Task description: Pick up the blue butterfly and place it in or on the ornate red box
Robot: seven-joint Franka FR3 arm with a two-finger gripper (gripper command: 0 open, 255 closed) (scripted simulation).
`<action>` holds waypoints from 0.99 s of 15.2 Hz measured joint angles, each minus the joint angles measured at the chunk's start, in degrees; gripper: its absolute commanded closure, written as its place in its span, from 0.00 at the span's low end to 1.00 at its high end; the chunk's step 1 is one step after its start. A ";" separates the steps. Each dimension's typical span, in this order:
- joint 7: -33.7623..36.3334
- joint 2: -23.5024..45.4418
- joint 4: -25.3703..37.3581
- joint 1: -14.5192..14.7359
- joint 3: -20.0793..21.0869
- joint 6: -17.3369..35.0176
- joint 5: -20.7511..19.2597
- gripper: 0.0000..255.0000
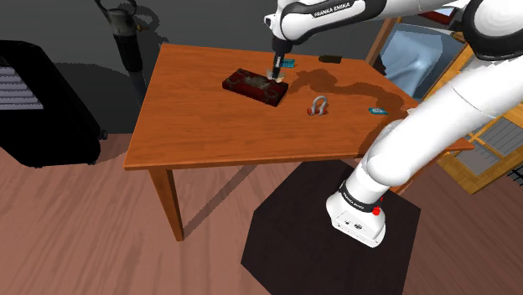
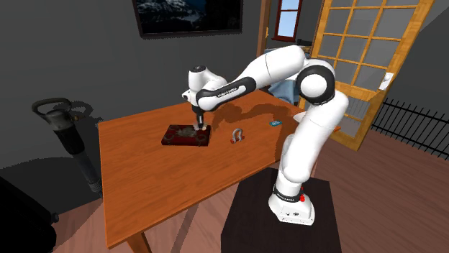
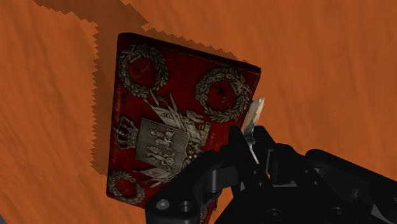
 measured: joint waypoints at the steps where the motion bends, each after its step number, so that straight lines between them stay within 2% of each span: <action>1: -0.86 2.39 2.77 -0.01 -0.42 -0.27 0.57 1.00; 10: -7.57 21.94 25.37 -1.56 -2.57 -2.59 6.21 1.00; 15: -7.60 24.27 24.63 -1.85 -2.62 0.46 6.55 1.00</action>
